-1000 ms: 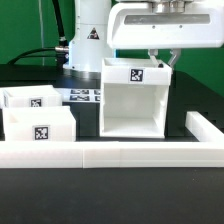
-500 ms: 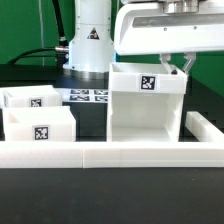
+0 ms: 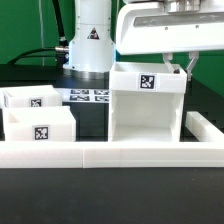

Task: Assemble drawer

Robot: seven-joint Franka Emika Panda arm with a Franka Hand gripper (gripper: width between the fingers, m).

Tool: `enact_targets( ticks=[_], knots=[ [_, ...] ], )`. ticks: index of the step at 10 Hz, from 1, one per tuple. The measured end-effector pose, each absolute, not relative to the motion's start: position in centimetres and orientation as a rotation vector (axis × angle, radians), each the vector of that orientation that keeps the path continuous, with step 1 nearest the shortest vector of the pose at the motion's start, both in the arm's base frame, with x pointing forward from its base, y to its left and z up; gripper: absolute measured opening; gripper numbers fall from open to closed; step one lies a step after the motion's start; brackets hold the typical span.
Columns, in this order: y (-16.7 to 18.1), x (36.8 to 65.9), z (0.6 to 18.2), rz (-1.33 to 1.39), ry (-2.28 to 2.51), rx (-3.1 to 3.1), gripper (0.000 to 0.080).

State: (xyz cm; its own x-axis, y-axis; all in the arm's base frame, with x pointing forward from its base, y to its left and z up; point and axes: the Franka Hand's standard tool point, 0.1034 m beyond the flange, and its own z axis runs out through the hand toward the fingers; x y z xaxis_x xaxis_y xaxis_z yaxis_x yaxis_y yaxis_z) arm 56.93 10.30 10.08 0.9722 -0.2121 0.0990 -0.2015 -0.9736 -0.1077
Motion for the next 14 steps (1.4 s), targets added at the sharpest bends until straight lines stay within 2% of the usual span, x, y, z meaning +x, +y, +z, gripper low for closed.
enact_targets(
  ticks=[10, 14],
  knots=[
    [10.8, 57.7, 10.6, -0.137, 1.221, -2.687, 0.0041],
    [9.8, 58.2, 10.8, -0.078, 1.582, -2.427, 0.0041]
  ],
)
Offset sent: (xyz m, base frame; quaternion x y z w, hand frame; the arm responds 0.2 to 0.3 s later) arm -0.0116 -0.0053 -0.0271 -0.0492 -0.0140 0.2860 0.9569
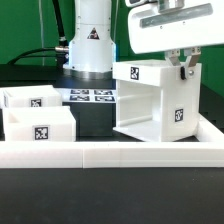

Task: Assemble drawer

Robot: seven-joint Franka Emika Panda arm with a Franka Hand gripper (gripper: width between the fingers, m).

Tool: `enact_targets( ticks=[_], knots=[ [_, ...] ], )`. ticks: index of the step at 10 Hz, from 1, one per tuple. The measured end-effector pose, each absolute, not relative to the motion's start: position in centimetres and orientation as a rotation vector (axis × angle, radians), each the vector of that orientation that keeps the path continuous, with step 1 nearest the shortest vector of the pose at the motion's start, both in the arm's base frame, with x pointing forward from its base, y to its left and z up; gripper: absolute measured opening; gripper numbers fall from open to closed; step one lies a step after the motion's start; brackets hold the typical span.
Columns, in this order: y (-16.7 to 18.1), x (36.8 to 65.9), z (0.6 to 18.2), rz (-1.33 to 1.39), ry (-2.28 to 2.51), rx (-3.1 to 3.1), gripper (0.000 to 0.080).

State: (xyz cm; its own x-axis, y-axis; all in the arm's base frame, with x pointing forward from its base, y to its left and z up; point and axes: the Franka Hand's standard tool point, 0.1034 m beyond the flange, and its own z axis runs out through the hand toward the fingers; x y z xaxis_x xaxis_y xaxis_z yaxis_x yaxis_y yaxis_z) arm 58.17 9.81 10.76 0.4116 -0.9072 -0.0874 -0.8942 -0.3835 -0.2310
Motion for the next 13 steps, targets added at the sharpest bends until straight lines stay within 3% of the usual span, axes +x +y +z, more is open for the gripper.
enact_targets(
  ticks=[4, 13],
  knots=[
    [10.1, 59.6, 10.9, 0.000, 1.914, -2.102, 0.0041],
    [10.2, 64.8, 9.8, 0.148, 1.961, -2.077, 0.0041]
  ],
)
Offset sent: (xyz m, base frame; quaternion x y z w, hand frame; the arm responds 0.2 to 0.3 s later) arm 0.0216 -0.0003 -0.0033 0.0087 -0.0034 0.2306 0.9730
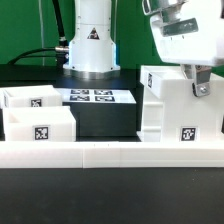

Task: Assemble drawer

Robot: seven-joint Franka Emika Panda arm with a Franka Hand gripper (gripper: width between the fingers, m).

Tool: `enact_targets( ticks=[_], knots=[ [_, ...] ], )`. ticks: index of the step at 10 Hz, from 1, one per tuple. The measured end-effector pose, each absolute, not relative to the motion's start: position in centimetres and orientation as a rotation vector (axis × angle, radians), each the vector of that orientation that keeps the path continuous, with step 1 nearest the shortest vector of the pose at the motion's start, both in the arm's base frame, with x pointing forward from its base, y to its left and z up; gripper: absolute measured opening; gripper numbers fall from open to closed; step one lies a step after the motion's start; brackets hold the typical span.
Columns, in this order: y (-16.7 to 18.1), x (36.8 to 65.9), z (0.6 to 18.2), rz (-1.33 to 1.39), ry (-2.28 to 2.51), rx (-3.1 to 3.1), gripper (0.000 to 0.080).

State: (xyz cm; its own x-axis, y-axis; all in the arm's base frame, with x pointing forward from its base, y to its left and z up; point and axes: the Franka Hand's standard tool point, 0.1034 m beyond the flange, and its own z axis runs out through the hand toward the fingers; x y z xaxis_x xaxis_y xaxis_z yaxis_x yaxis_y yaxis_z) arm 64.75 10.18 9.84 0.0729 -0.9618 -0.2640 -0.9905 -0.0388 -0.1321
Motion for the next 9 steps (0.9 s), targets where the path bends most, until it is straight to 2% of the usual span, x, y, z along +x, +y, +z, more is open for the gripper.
enact_targets(
  ticks=[1, 2, 3, 4, 5, 6, 7, 8, 9],
  knots=[
    [10.2, 64.8, 9.9, 0.178, 1.960, -2.086, 0.0041],
    [10.2, 64.8, 9.8, 0.172, 1.958, -2.086, 0.0115],
    [10.3, 64.9, 9.9, 0.168, 1.954, -2.088, 0.0115],
    [10.4, 64.9, 10.0, 0.164, 1.929, -2.108, 0.0251],
    [10.7, 64.8, 10.1, 0.160, 1.874, -2.153, 0.0251],
    [10.8, 64.8, 10.7, 0.148, 1.826, -2.186, 0.0452],
    [11.0, 64.3, 11.3, 0.133, 1.776, -2.222, 0.0576],
    [10.9, 63.5, 12.4, 0.096, 1.699, -2.272, 0.0634],
    [10.5, 62.0, 13.7, 0.047, 1.629, -2.311, 0.0634]
  ],
)
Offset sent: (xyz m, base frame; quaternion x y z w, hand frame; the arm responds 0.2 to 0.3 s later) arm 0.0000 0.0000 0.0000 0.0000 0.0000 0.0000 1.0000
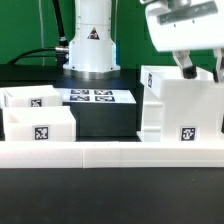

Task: Assemble drawer

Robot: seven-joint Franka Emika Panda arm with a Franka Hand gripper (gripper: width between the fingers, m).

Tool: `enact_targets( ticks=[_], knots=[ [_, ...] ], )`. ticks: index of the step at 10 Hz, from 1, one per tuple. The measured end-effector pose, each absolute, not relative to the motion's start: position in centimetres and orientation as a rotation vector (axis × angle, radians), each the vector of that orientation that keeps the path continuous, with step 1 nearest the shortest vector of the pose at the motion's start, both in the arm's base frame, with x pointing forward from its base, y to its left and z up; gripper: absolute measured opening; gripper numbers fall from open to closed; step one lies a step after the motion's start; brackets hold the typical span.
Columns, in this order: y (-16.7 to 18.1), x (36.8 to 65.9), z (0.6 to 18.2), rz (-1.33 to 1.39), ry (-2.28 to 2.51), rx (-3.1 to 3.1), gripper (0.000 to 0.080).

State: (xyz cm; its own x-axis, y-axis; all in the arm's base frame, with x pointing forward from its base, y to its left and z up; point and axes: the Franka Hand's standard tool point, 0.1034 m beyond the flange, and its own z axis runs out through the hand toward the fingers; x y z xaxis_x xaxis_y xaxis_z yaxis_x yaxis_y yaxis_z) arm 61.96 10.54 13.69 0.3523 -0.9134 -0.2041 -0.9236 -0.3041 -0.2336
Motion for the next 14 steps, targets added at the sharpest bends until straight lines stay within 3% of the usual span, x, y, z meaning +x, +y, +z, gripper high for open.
enact_targets(
  ticks=[2, 3, 6, 8, 10, 14],
  knots=[
    [8.8, 59.2, 15.4, -0.003, 1.389, -2.465, 0.0645],
    [8.4, 58.6, 15.4, -0.006, 1.356, -2.488, 0.0649],
    [8.6, 58.7, 14.9, -0.011, 1.276, -2.539, 0.0649],
    [7.3, 57.8, 13.5, -0.025, 0.819, -2.770, 0.0649],
    [4.7, 57.6, 13.2, -0.041, 0.548, -2.852, 0.0649],
    [4.8, 57.5, 13.1, -0.060, 0.356, -2.885, 0.0649]
  ],
)
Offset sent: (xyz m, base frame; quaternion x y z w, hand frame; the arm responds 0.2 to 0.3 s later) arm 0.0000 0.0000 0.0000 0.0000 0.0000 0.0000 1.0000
